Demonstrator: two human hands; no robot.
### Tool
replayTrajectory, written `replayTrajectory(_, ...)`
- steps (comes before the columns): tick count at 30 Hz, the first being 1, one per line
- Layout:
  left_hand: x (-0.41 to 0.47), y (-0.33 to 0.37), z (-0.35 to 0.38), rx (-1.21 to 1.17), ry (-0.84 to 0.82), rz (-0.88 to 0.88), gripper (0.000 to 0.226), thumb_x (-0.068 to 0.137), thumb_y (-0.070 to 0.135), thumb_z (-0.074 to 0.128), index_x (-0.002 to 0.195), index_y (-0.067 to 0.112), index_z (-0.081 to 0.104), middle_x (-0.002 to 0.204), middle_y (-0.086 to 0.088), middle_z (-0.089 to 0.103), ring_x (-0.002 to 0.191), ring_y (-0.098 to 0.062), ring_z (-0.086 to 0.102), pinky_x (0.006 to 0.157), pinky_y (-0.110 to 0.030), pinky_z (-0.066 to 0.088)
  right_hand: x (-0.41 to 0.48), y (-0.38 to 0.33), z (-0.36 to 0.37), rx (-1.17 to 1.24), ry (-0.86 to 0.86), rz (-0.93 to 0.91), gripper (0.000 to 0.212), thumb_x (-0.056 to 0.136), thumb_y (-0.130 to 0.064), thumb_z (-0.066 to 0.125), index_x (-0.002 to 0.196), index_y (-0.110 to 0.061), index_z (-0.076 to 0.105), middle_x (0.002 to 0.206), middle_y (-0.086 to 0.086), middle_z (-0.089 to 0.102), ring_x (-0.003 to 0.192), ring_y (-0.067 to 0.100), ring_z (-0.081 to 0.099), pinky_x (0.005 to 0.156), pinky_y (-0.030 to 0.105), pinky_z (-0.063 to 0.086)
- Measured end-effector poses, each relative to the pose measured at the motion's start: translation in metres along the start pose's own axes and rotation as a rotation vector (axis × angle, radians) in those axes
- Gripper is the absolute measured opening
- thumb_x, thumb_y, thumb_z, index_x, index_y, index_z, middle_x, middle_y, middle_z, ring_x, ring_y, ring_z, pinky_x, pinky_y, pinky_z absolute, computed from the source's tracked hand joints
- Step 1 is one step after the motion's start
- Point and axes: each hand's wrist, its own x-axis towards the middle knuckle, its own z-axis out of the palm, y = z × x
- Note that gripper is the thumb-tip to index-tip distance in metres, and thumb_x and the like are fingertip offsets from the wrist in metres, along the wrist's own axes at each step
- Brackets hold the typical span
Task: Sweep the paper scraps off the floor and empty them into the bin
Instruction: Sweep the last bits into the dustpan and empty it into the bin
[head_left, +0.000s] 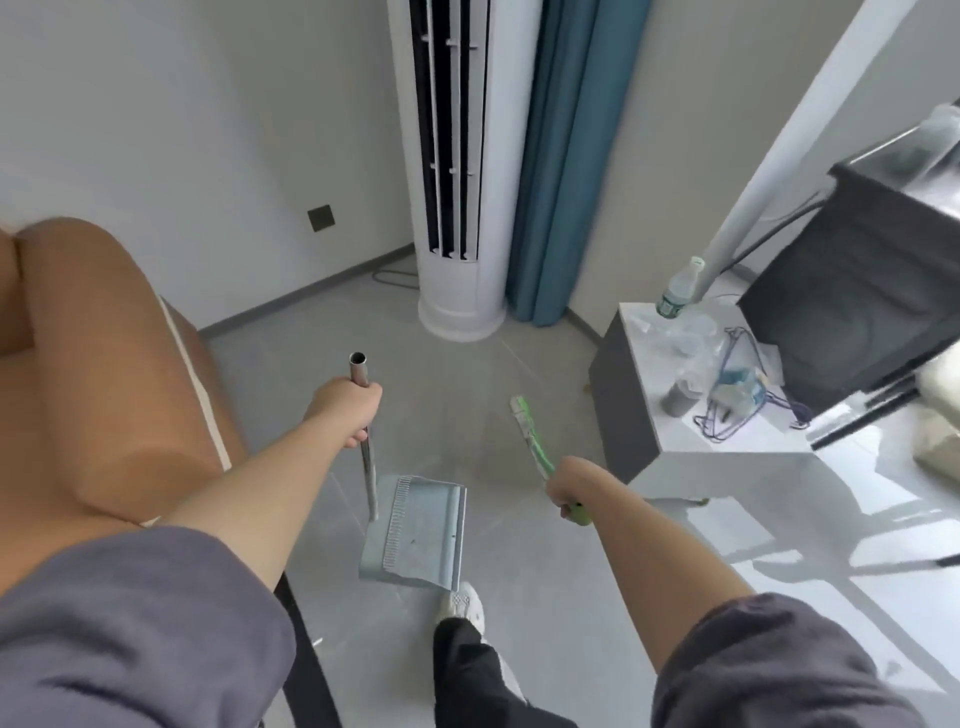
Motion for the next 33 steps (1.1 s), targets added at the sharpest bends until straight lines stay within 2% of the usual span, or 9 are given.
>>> replayTrajectory(2,0.054,0.007,-0.017,-0.008,0.012,-0.032,0.019,0.087,0.024,0.047,0.073,0.013,0.053,0.068,-0.008,0.062,0.069,-0.030,0.069,0.071,-0.038,0.059,0.028,-0.046,-0.014,-0.009,-0.037,0.023,0.004,0.091,-0.006,0.047,0.095,-0.007,0.048,0.073,0.004,0.045,0.060,0.017,0.049,0.063,0.025,0.041)
replayTrajectory(6,0.171,0.022,-0.064,-0.031,0.082,-0.088,0.021,0.085,0.025,0.050,0.070,0.011,0.054,0.076,-0.015,0.065,0.076,-0.037,0.071,0.079,-0.042,0.060,0.067,-0.146,-0.041,-0.052,-0.077,0.034,0.034,0.092,-0.007,0.050,0.125,-0.004,0.046,0.089,0.007,0.062,0.087,0.024,0.062,0.077,0.028,0.054)
replayTrajectory(10,0.283,0.034,-0.107,0.017,0.126,-0.096,0.025,0.086,0.027,0.050,0.067,0.011,0.050,0.089,-0.021,0.070,0.080,-0.040,0.069,0.084,-0.043,0.057,0.098,-0.226,-0.056,-0.100,-0.083,0.012,0.031,0.092,-0.010,0.054,0.119,0.005,0.052,0.121,0.011,0.065,0.097,0.023,0.067,0.080,0.027,0.058)
replayTrajectory(12,0.343,0.042,-0.126,0.068,0.112,-0.077,0.027,0.087,0.028,0.050,0.066,0.010,0.051,0.089,-0.022,0.071,0.080,-0.039,0.069,0.082,-0.041,0.056,0.110,-0.272,-0.060,-0.129,-0.125,0.066,0.019,0.093,-0.012,0.053,0.103,0.004,0.054,0.116,0.009,0.067,0.099,0.021,0.066,0.085,0.030,0.055)
replayTrajectory(14,0.413,0.060,-0.146,0.131,0.069,-0.043,0.030,0.089,0.029,0.047,0.068,0.009,0.052,0.086,-0.022,0.070,0.082,-0.037,0.069,0.076,-0.036,0.053,0.134,-0.327,-0.058,0.013,-0.093,0.128,0.023,0.094,-0.009,0.046,0.114,0.002,0.050,0.090,0.010,0.066,0.071,0.020,0.064,0.058,0.028,0.056)
replayTrajectory(16,0.464,0.070,-0.159,0.186,0.036,-0.003,0.030,0.091,0.028,0.045,0.068,0.010,0.051,0.080,-0.020,0.068,0.084,-0.036,0.067,0.075,-0.036,0.050,0.146,-0.367,-0.058,0.114,-0.054,0.182,0.032,0.094,-0.007,0.042,0.125,0.000,0.047,0.079,0.009,0.056,0.054,0.017,0.054,0.036,0.022,0.043)
replayTrajectory(21,0.592,0.071,-0.194,0.249,0.039,0.005,0.035,0.094,0.021,0.044,0.069,0.000,0.055,0.056,-0.011,0.051,0.054,-0.026,0.051,0.055,-0.029,0.036,0.196,-0.475,-0.042,0.186,-0.030,0.257,0.014,0.089,-0.008,0.043,0.078,-0.003,0.051,0.071,0.006,0.060,0.071,0.022,0.062,0.065,0.029,0.053)
replayTrajectory(24,0.646,0.060,-0.210,0.226,0.023,0.024,0.043,0.092,0.021,0.045,0.072,-0.011,0.063,0.058,-0.017,0.052,0.056,-0.029,0.048,0.055,-0.031,0.036,0.219,-0.518,-0.034,0.193,-0.030,0.286,0.009,0.090,-0.007,0.042,0.093,-0.003,0.050,0.084,0.009,0.064,0.069,0.021,0.061,0.059,0.028,0.049)
replayTrajectory(33,0.754,0.039,-0.249,0.176,0.094,0.014,0.041,0.094,0.019,0.045,0.074,-0.013,0.062,0.062,-0.017,0.052,0.070,-0.036,0.056,0.064,-0.037,0.043,0.280,-0.612,-0.009,0.160,-0.053,0.314,0.028,0.090,-0.005,0.042,0.113,-0.001,0.057,0.076,0.004,0.059,0.056,0.013,0.055,0.043,0.024,0.041)
